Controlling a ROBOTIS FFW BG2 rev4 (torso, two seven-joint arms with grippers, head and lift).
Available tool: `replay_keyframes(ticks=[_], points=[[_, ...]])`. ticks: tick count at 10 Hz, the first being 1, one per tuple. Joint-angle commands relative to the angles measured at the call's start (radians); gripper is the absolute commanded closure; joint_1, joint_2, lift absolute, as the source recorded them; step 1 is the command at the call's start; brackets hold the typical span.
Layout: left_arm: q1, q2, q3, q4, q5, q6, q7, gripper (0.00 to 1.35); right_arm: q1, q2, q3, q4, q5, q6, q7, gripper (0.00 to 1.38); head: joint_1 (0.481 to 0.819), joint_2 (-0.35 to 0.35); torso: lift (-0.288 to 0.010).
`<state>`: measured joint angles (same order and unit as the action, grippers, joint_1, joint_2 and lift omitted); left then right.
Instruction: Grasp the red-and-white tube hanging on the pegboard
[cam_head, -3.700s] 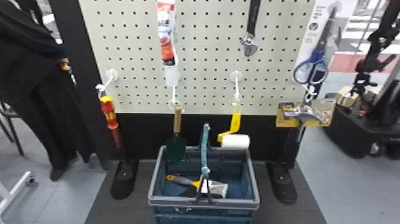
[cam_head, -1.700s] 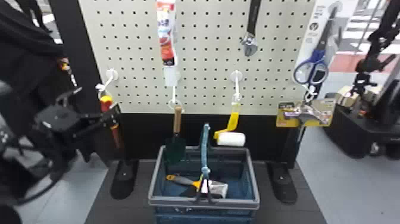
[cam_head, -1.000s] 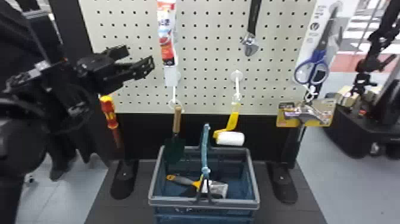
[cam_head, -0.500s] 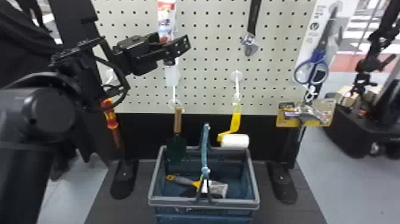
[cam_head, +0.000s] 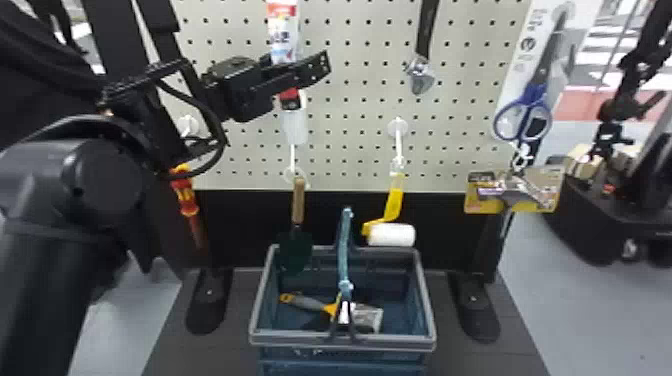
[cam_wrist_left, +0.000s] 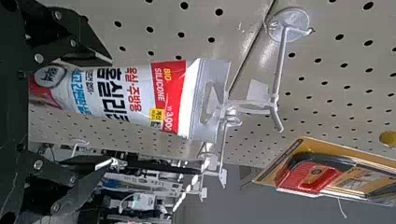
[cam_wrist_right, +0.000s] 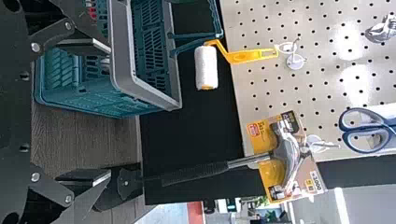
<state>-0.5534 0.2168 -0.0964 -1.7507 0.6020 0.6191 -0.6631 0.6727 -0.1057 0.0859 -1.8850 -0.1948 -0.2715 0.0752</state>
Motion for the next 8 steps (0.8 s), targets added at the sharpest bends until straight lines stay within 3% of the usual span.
replay_keyframes(ticks=[1,8], points=[[0.0,0.003,-0.002,0.002,-0.013,-0.002,-0.001,1.18,0.0,0.0,0.0,-0.001,-0.002,0.0,0.0,0.34,0.549,0.0,-0.1],[0.0,0.006,0.0,0.002,-0.05,-0.025,-0.01,1.22,0.0,-0.002,0.0,-0.001,-0.002,0.0,0.0,0.34,0.549,0.0,-0.1]])
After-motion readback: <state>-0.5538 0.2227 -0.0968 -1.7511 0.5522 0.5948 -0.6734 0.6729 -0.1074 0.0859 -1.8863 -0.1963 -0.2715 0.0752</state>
